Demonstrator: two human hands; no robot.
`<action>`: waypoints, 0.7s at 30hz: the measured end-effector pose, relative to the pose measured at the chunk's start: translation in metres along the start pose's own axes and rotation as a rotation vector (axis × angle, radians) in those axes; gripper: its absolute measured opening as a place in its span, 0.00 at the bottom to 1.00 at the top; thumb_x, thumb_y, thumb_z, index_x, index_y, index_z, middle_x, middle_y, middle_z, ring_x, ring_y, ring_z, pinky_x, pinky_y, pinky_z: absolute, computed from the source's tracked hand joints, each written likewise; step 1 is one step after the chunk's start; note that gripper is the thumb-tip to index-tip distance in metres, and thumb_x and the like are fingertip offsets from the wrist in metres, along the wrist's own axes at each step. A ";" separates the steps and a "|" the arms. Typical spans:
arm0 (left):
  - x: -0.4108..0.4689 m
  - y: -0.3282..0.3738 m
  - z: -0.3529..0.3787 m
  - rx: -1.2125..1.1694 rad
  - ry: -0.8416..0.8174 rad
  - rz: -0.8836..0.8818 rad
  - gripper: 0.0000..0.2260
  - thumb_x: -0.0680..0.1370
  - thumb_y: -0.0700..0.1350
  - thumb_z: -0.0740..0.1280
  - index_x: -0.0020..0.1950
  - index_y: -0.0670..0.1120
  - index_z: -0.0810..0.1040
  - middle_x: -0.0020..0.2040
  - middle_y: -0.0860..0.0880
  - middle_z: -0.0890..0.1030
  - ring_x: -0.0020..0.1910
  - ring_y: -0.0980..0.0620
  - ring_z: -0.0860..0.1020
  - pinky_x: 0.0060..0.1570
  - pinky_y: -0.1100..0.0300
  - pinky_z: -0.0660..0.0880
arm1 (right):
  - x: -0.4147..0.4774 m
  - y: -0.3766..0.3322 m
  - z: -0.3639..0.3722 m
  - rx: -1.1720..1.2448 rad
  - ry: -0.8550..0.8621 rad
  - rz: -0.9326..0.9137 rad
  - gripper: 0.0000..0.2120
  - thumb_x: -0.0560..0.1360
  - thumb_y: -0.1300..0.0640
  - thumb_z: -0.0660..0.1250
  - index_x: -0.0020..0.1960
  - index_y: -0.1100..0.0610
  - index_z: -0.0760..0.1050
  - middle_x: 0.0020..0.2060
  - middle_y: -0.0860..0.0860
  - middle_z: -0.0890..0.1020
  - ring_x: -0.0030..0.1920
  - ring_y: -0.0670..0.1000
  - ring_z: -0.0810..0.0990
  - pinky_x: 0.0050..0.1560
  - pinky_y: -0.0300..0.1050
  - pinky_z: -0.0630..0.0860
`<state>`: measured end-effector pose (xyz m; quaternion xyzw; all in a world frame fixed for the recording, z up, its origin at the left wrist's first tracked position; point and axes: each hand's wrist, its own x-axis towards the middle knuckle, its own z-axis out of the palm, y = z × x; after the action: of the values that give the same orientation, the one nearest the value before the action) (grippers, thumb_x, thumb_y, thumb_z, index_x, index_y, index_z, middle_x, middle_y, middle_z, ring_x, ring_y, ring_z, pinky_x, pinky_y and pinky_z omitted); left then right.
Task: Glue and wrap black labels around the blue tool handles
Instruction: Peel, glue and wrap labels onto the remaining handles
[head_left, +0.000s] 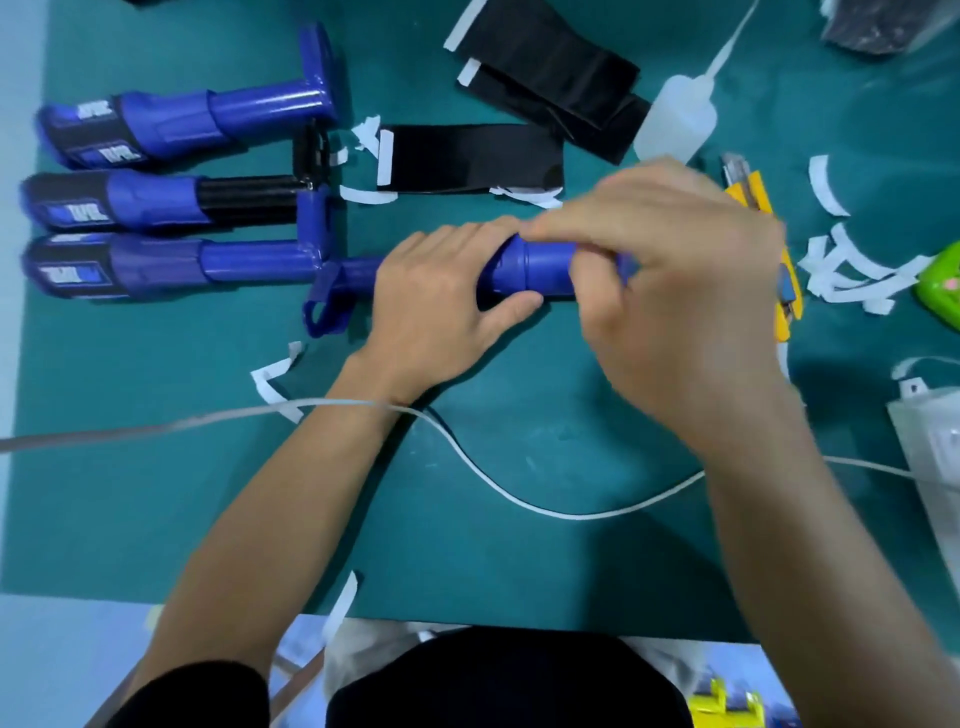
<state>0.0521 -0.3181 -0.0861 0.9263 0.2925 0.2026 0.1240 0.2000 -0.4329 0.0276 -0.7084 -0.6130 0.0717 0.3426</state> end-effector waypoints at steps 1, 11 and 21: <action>0.000 0.001 0.001 -0.003 0.006 0.000 0.26 0.80 0.65 0.69 0.65 0.45 0.81 0.52 0.48 0.85 0.46 0.43 0.80 0.47 0.50 0.71 | 0.016 0.008 0.009 -0.054 -0.083 0.107 0.10 0.72 0.66 0.65 0.45 0.58 0.84 0.40 0.54 0.83 0.46 0.55 0.77 0.46 0.44 0.74; -0.004 0.000 -0.001 0.084 0.068 0.082 0.25 0.81 0.63 0.69 0.65 0.42 0.82 0.55 0.46 0.85 0.52 0.44 0.81 0.60 0.46 0.72 | 0.133 0.048 0.104 -0.311 -0.416 0.235 0.18 0.74 0.59 0.73 0.63 0.57 0.80 0.61 0.56 0.81 0.59 0.60 0.79 0.56 0.51 0.77; -0.006 0.002 -0.003 0.019 0.034 0.069 0.23 0.83 0.60 0.66 0.66 0.42 0.81 0.55 0.47 0.85 0.54 0.44 0.81 0.61 0.46 0.70 | 0.154 0.068 0.096 -0.537 -0.220 0.404 0.17 0.77 0.70 0.60 0.64 0.63 0.75 0.62 0.62 0.80 0.62 0.66 0.78 0.56 0.57 0.73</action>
<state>0.0472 -0.3231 -0.0843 0.9334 0.2643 0.2196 0.1032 0.2423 -0.2548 -0.0350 -0.8681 -0.4907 0.0504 0.0549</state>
